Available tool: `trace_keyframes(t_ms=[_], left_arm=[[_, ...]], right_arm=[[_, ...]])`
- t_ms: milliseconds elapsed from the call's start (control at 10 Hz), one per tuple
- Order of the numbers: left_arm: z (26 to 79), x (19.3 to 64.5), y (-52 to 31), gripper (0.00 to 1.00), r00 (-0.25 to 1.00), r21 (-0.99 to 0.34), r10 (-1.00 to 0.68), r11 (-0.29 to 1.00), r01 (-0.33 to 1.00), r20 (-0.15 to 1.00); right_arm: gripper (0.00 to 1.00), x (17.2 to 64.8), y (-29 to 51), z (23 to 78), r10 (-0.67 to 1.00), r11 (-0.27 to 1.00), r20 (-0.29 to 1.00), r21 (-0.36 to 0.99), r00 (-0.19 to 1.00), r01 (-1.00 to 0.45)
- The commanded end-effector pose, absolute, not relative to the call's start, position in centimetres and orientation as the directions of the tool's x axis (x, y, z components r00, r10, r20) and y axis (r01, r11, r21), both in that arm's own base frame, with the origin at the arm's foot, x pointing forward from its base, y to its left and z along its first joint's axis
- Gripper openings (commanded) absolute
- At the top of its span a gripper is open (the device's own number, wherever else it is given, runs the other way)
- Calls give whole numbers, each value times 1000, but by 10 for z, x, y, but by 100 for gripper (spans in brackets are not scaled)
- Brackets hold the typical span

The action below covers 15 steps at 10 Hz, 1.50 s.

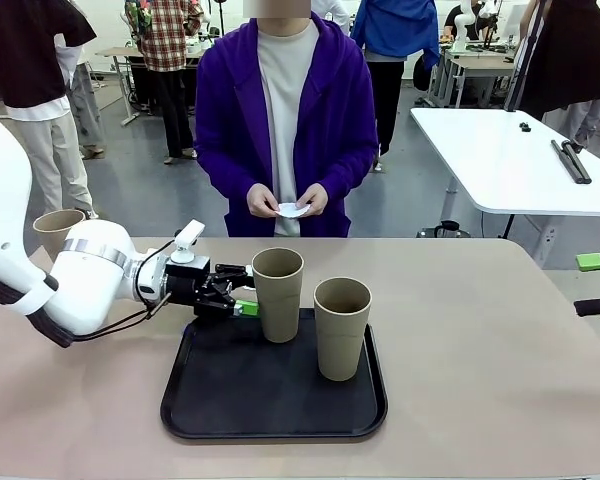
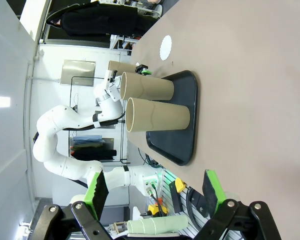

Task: Place coasters on the table and set cups on them.
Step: Take one Reusable plastic cup from the Flat Tray and place it on a coaster set by the human.

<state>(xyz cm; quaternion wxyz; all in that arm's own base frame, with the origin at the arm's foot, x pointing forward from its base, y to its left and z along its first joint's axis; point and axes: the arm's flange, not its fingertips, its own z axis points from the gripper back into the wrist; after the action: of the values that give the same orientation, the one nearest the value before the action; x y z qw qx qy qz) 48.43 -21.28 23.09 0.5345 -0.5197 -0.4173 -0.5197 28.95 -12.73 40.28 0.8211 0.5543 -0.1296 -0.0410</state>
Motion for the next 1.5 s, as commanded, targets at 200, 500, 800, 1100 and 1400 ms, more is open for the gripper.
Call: trace_keyframes(t_ms=[200,500,800,1100,1400], left_arm=[[218,488,-222,100,140,-154,-146,-94,983,979],[208,488,-236,100,140,-162,-172,-122,979,975],[209,485,-249,100,123,-149,-176,-148,978,977],[213,480,-262,100,77,-109,-183,-172,979,980],[212,480,-264,40,71,-98,-161,-169,981,984]], right_arm=[[100,290,-127,404,-210,374,176,924,962,-87],[100,290,-127,404,-210,374,176,924,962,-87],[100,290,-127,404,-210,374,176,924,962,-87],[100,290,-127,404,-210,374,176,924,962,-87],[100,290,-127,404,-210,374,176,924,962,-87]])
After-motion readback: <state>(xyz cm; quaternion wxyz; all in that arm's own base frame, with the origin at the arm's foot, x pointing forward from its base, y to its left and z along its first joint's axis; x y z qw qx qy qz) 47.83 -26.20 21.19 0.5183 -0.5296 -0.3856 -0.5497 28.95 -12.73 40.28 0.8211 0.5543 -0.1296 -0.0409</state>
